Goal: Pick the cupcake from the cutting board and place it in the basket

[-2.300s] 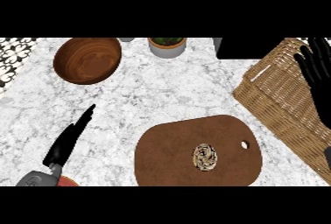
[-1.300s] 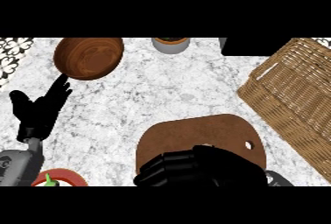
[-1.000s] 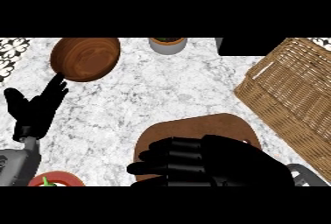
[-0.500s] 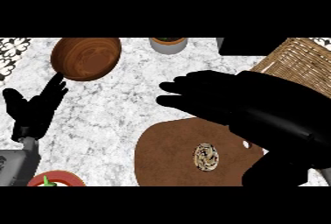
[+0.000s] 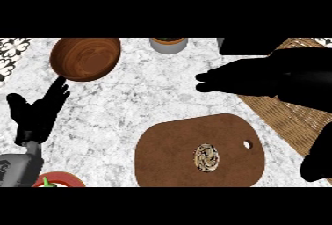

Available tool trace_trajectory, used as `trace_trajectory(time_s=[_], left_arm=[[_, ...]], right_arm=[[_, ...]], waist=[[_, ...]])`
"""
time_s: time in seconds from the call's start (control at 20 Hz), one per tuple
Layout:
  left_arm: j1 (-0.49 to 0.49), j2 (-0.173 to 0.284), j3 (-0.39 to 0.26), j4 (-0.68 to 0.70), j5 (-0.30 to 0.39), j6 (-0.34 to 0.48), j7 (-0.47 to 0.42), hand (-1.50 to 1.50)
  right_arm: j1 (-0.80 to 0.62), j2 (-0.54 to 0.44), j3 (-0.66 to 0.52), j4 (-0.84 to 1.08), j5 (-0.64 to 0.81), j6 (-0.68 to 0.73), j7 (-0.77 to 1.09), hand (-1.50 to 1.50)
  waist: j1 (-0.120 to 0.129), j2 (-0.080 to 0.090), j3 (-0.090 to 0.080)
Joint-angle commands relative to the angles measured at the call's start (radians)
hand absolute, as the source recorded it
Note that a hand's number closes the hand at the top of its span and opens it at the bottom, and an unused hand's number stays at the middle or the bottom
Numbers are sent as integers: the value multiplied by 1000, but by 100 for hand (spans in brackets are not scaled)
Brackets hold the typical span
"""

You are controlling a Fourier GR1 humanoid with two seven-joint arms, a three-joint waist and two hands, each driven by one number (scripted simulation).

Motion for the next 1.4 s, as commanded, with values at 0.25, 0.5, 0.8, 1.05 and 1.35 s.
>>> trace_trajectory(time_s=[0.25, 0.5, 0.8, 1.05, 1.35], left_arm=[[-70, -9, 28, 9, -19, 4, 59, 0], [-2, -7, 58, -20, 2, -56, 32, 0], [13, -42, 37, -77, -18, -34, 46, 0], [-50, -21, 76, -13, -21, -67, 68, 0], [-17, -53, 85, 20, -68, -79, 8, 0]], right_arm=[[200, 8, -217, 56, 45, 108, -226, -150], [377, 128, -186, -29, 329, 110, -384, -150], [491, 274, -59, 3, 623, -74, -583, -150], [527, 319, -8, 138, 734, -180, -744, -150], [531, 428, 79, 237, 872, -264, -763, -150]], waist=[[-1, 4, 2], [6, 4, 2], [16, 5, 3], [7, 4, 2], [5, 2, 1]])
